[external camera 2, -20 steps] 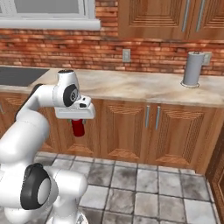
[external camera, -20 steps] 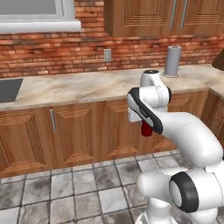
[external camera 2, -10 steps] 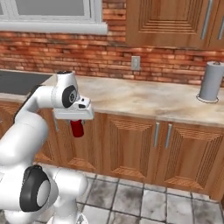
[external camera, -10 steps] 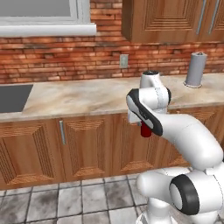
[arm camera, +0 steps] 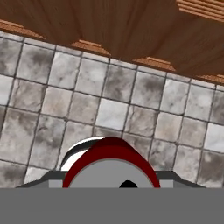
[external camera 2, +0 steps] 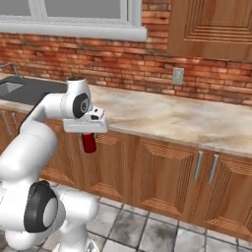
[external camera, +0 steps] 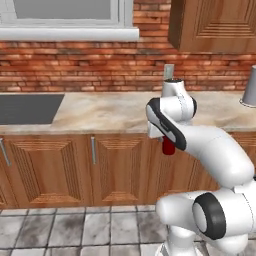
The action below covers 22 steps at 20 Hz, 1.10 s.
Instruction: Four empty soda cans are scattered around the kitchen. Gather all the cans and cluster them next to the stove for recycling.
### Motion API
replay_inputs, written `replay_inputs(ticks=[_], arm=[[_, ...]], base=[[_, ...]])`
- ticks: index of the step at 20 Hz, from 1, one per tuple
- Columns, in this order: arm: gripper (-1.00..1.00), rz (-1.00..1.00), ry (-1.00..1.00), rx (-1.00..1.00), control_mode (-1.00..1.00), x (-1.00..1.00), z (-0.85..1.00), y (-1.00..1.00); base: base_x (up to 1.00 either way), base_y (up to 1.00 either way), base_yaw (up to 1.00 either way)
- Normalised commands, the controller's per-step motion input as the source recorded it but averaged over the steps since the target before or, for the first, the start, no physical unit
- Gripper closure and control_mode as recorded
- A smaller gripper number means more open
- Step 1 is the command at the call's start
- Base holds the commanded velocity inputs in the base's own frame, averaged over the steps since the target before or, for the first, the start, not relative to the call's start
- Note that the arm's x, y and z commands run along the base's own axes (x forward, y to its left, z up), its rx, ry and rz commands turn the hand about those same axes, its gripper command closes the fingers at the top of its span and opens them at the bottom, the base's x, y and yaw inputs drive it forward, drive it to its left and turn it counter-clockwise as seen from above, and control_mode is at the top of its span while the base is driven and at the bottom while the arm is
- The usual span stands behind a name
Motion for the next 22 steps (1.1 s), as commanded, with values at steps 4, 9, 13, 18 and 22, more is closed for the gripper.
replay_inputs(ticks=[4,9,13,18,22], arm=[[1.0,0.0,0.0,0.0,1.0,0.0,0.0,0.0],[1.0,0.0,0.0,0.0,1.0,0.0,0.0,0.0],[1.0,0.0,0.0,0.0,1.0,0.0,0.0,0.0],[1.0,0.0,0.0,0.0,1.0,0.0,0.0,0.0],[1.0,0.0,0.0,0.0,1.0,0.0,0.0,0.0]], base=[[-0.21,0.38,0.42],[-0.17,0.41,0.41],[-0.05,0.47,0.39],[-0.04,0.46,0.4],[-0.02,0.46,0.39]])
